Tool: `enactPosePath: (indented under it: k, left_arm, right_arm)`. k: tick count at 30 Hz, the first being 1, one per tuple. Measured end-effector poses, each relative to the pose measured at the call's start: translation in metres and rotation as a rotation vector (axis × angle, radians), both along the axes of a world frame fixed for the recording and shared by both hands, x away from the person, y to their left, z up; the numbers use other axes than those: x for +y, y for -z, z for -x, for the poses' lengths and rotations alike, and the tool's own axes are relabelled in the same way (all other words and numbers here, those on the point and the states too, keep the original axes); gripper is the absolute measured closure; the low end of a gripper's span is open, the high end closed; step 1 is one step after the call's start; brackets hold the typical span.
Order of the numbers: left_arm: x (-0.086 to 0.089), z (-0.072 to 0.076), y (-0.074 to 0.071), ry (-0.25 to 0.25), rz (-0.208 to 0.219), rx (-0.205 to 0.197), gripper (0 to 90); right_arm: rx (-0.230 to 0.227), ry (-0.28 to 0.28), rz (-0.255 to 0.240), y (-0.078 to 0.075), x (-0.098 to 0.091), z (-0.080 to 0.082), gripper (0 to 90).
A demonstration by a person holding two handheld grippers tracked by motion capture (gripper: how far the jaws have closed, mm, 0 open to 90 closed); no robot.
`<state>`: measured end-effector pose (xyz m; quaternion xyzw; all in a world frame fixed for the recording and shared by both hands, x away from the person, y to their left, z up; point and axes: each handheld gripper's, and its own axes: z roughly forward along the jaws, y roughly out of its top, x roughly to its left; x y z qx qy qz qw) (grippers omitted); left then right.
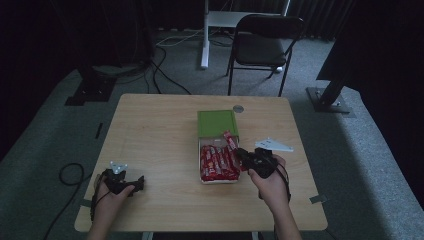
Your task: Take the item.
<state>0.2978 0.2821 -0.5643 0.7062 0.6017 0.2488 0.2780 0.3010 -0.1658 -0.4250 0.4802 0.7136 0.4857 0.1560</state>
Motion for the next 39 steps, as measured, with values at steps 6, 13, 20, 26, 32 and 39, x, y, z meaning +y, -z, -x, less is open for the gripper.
enactPosePath:
  k: [6,13,20,26,32,39]
  left_arm:
    - [0.0,0.0,0.0,0.0,0.0,0.001,0.5]
    - [0.0,0.0,0.0,-0.001,0.001,-0.002,0.5]
    - [0.0,0.0,0.0,0.0,0.0,-0.001,0.5]
    - [0.0,0.0,0.0,0.0,0.0,-0.001,0.5]
    - [0.0,0.0,0.0,0.0,0.0,-0.001,0.5]
    - [0.0,0.0,0.0,0.0,0.001,-0.002,0.5]
  right_arm:
    - [-0.014,0.028,-0.003,-0.002,-0.008,-0.004,83.1]
    - [-0.019,0.082,-0.007,0.002,-0.022,-0.012,83.2]
    - [-0.021,0.141,-0.022,0.009,-0.038,-0.017,83.3]
    - [-0.021,0.191,-0.019,0.016,-0.054,-0.023,83.3]
    - [-0.041,0.239,-0.016,0.026,-0.07,-0.026,83.3]
    - [-0.029,0.291,-0.007,0.043,-0.086,-0.029,83.3]
